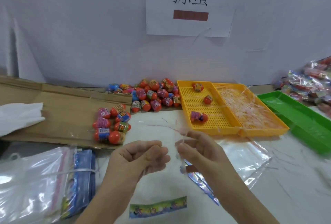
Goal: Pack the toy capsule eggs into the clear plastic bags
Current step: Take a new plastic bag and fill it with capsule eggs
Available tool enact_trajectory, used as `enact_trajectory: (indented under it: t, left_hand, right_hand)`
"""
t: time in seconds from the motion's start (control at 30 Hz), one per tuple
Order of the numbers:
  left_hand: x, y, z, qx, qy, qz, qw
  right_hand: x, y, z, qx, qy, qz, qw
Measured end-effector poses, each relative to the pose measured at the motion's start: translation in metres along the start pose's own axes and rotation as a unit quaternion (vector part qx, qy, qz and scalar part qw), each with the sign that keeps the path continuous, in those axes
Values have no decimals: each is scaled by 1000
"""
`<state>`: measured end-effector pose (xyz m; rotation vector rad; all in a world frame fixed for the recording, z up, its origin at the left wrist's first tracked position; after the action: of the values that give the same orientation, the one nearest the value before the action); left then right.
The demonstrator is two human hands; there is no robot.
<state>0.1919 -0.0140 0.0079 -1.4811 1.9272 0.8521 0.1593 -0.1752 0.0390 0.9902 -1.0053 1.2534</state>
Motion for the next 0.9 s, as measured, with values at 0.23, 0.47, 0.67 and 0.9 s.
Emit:
enact_trajectory:
  t: [0.23,0.47,0.67,0.9]
  left_hand:
    - [-13,2,3,-59,-2,-83,995]
    - [-14,2,4,-55,12,-78,995]
    - [-20,0,17,-130,65,-119,982]
    - [-27,-1,26,-163,41,-176,970]
  right_hand:
    - [2,0,-14,-155,64,45,985]
    - [4,-12,-30,-99,57,58,992]
    - [15,-35,2,-149,62,129,978]
    - [69,-77,81,-24,-230,75,970]
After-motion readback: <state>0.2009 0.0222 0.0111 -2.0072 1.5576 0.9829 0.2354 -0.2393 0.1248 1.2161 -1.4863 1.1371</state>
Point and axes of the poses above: each hand's wrist, its own y-axis away from the middle knuckle, its own z-axis out of the back of the hand, x = y × z, the point moved 4 cm from there along -y, towards the middle knuckle, and after that the axes turned 14 degrees about y, right-handed, at the moved point
